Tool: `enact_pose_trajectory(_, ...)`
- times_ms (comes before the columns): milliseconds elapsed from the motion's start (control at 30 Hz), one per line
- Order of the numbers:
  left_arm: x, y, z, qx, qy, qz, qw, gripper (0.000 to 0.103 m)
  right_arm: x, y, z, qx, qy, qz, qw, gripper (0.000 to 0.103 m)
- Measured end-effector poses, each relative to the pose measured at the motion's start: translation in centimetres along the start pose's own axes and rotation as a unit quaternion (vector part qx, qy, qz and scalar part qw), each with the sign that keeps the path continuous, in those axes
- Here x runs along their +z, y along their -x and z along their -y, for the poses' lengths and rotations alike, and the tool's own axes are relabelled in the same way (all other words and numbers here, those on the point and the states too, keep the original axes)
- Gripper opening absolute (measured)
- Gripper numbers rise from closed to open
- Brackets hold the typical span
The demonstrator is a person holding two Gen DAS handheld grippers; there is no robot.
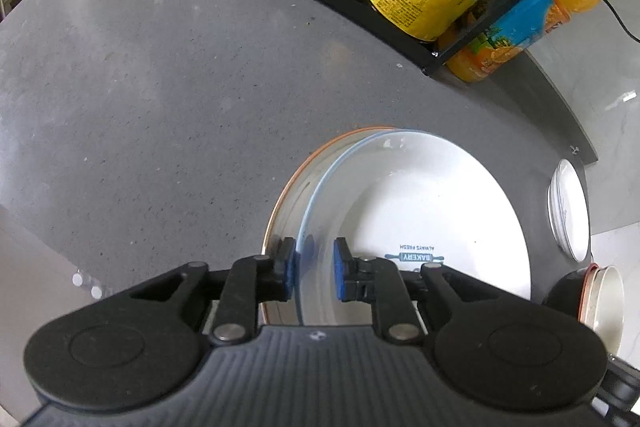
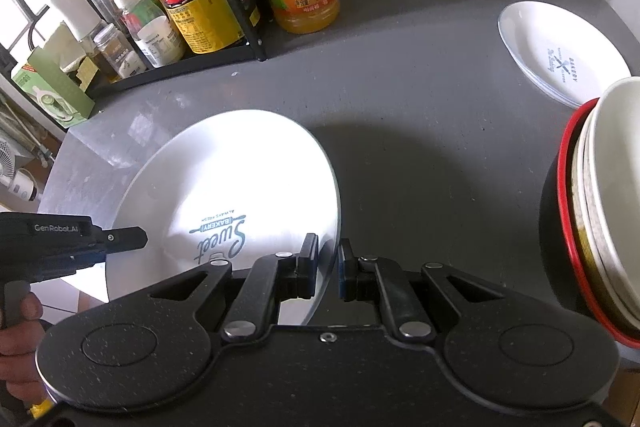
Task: Organize plates and bowls
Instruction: 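Lower the 'Sweet' plate onto the orange-rimmed plate with both grippers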
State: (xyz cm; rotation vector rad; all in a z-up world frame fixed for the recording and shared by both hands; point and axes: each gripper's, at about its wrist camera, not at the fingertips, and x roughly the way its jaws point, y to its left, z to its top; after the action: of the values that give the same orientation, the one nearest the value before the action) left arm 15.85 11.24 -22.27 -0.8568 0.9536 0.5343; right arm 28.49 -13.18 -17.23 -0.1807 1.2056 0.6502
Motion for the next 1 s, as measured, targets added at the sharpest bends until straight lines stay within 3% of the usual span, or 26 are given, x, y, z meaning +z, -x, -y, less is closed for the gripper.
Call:
enact_pose_trajectory(433, 0.5, 0.6, -0.2, 0.001, 0.003, -0.019, 0.9998, 0.017, 0.1, -0.6, 0.0, 0.001, -0.005, 0.002, 1.0, 0.009)
enact_pose_trajectory(667, 1.0, 1.9, 0.0, 0.01, -0.018, -0.009, 0.9997, 0.025, 0.6, -0.8, 0.1, 0.0, -0.008, 0.009, 1.0, 0.009)
enact_pose_trajectory(1000, 0.8, 2.6, -0.9, 0.027, -0.017, -0.006, 0.9995, 0.026, 0.5, -1.7, -0.4, -0.006, -0.005, 0.006, 1.0, 0.011)
